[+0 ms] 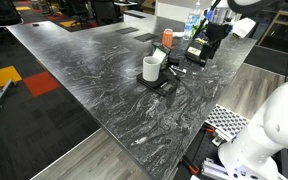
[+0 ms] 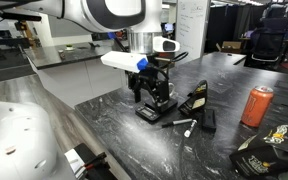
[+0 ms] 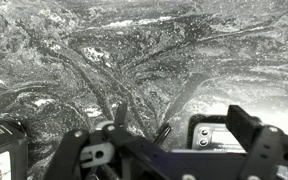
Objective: Pick up the marker on the left and put it in the white mug
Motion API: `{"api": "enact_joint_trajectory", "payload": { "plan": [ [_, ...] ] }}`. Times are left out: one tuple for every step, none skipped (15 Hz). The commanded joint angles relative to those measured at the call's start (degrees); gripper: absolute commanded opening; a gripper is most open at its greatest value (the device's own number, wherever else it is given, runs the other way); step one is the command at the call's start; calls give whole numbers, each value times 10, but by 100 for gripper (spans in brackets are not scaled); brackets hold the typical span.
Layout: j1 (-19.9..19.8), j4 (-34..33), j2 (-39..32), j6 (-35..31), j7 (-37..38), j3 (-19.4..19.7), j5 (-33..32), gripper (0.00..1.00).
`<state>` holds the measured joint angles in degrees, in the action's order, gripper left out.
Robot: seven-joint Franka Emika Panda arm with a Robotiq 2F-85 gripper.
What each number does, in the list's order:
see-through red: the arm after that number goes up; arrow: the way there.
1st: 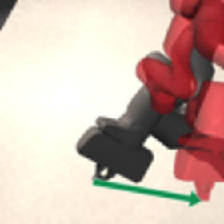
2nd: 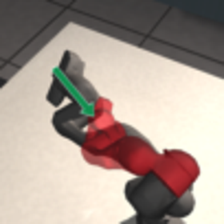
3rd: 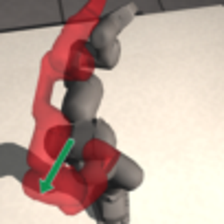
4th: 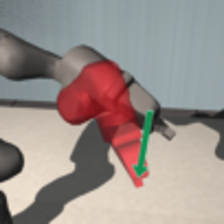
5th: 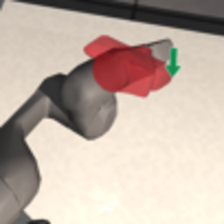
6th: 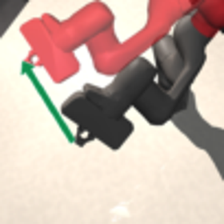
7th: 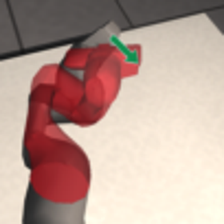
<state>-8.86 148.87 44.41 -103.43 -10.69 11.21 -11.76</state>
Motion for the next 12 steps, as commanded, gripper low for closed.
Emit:
{"api": "enact_joint_trajectory", "payload": {
  "plan": [
    [1, -1, 0, 1, 1, 0, 0, 100],
    [1, -1, 0, 1, 1, 0, 0, 100],
    [1, -1, 0, 1, 1, 0, 0, 100],
    [1, -1, 0, 1, 1, 0, 0, 100],
    [1, -1, 0, 1, 1, 0, 0, 100],
    [1, -1, 0, 1, 1, 0, 0, 100],
    [1, -1, 0, 1, 1, 0, 0, 100],
    [1, -1, 0, 1, 1, 0, 0, 100],
    [1, -1, 0, 1, 1, 0, 0, 100],
    [2, -3, -3, 1, 0, 2, 2, 100],
    [2, -6, -8, 1, 0, 2, 2, 100],
    [3, -9, -14, 0, 1, 2, 3, 100]
  ]
}}
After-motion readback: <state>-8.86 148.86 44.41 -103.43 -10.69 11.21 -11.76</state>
